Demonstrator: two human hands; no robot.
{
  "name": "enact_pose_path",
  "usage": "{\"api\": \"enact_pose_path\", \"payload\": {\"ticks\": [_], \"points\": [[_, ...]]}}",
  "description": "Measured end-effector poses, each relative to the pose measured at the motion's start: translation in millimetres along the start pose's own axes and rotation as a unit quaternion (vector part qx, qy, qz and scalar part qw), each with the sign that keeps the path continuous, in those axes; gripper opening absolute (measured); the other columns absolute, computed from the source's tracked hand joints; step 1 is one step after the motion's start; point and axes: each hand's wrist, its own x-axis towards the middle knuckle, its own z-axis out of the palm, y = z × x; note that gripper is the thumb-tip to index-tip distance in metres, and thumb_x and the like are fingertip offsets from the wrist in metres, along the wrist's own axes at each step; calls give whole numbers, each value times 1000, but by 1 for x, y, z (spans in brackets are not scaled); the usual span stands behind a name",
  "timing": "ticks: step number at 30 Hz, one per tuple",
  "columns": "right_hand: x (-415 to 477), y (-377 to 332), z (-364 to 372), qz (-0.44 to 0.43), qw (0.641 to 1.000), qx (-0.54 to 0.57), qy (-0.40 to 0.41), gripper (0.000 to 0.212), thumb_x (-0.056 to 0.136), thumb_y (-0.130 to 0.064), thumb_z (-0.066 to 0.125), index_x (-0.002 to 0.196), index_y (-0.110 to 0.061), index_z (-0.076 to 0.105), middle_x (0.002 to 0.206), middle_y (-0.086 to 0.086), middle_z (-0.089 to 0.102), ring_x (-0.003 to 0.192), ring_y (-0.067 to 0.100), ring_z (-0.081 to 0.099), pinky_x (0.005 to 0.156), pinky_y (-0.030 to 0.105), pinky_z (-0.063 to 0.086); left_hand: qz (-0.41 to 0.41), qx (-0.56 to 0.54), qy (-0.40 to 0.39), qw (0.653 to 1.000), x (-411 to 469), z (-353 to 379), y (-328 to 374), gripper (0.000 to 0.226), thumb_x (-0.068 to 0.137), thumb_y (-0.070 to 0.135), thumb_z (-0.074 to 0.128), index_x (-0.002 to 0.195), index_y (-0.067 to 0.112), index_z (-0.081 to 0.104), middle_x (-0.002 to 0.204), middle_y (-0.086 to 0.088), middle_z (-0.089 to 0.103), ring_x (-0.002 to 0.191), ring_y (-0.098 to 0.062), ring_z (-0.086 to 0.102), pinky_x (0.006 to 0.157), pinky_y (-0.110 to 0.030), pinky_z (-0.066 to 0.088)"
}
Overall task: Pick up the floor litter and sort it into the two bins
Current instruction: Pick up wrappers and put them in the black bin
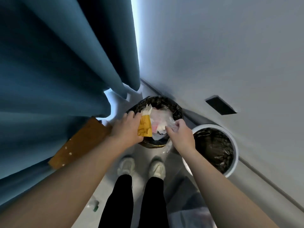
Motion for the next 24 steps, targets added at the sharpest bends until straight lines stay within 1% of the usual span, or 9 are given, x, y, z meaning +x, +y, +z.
{"api": "enact_pose_path", "payload": {"ticks": [4, 7, 9, 11, 13, 15, 17, 21, 24], "points": [[80, 57, 56, -9, 999, -39, -2, 41, 88, -41, 58, 120, -17, 48, 116, -1, 55, 101, 19, 53, 72, 31, 38, 25, 55, 2, 998, 78, 80, 5, 70, 69, 43, 72, 125, 22, 36, 120, -5, 41, 111, -26, 43, 86, -40, 42], [123, 79, 92, -25, 998, -63, -1, 46, 86, -39, 61, 124, -18, 45, 120, 1, 49, 109, 21, 50, 78, 36, 44, 47, 95, 21, 994, 119, 129, 6, 80, 68, 46, 74, 131, 22, 32, 125, -6, 41, 114, -27, 41, 87, -41, 40], [146, 86, 113, -49, 996, -79, 3, 53, 85, -38, 63, 130, -20, 41, 128, 3, 45, 116, 23, 47, 85, 39, 47, 59, 112, 39, 991, 140, 154, 6, 91, 69, 57, 70, 139, 21, 26, 129, -7, 41, 117, -27, 41, 90, -42, 39], [158, 88, 126, -72, 994, -80, 5, 70, 83, -34, 67, 143, -24, 32, 142, 5, 35, 129, 26, 38, 93, 42, 44, 56, 118, 47, 990, 155, 168, 6, 107, 65, 72, 65, 144, 19, 17, 137, -9, 37, 125, -28, 37, 96, -44, 36], [158, 88, 129, -83, 994, -65, 0, 90, 82, -31, 71, 152, -27, 15, 157, 5, 15, 142, 28, 21, 104, 42, 37, 50, 119, 26, 991, 158, 171, 3, 115, 65, 74, 63, 148, 18, 7, 152, -13, 20, 140, -31, 20, 110, -48, 25], [147, 91, 127, -105, 991, -83, -8, 96, 84, -28, 70, 154, -27, 3, 161, 2, -5, 148, 26, 2, 109, 41, 32, 62, 138, -9, 988, 150, 171, -2, 111, 72, 68, 60, 151, 15, 0, 158, -14, 1, 145, -32, 3, 117, -49, 10], [136, 97, 124, -138, 979, -147, -32, 87, 90, -25, 61, 154, -23, 1, 161, 2, -12, 148, 25, -9, 112, 39, 29, 91, 170, -38, 980, 141, 172, -5, 100, 81, 65, 50, 151, 15, -2, 158, -15, -9, 146, -32, -6, 118, -49, 3], [144, 107, 134, -155, 946, -255, -128, 71, 98, -26, 42, 154, -17, 0, 161, 5, -12, 147, 29, -13, 118, 43, 20, 112, 211, -124, 963, 137, 188, -8, 87, 90, 65, 31, 150, 18, -11, 155, -17, -22, 144, -36, -14, 118, -48, 2], [174, 109, 151, -120, 936, -284, -168, 71, 95, -35, 33, 154, -20, -2, 160, 2, -15, 146, 31, -14, 119, 49, 15, 105, 215, -170, 956, 158, 206, -8, 83, 91, 66, 24, 150, 21, -13, 154, -17, -25, 143, -36, -17, 118, -49, 3]]}}
